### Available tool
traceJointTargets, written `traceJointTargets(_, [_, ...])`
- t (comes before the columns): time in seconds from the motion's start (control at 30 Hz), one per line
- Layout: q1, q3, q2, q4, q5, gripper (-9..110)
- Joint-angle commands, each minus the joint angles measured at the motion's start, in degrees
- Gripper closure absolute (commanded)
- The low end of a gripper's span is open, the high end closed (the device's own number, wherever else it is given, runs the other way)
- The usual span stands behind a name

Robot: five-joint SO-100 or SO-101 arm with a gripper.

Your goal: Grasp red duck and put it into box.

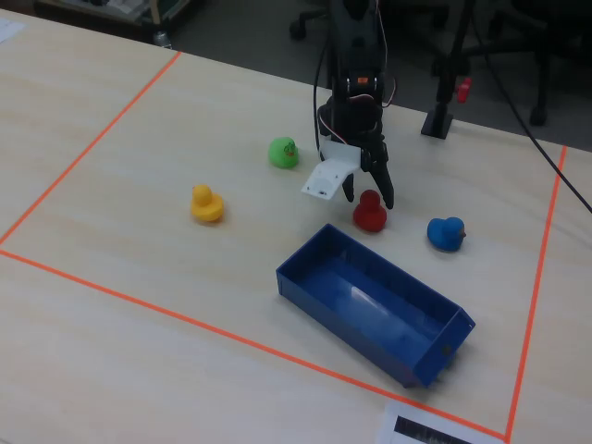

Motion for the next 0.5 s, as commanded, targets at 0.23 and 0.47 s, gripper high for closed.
traceJointTargets(0.23, [-0.18,-0.18,-0.44,-3.25,1.85,101])
traceJointTargets(0.47, [3.08,-17.14,6.86,16.79,2.9,101])
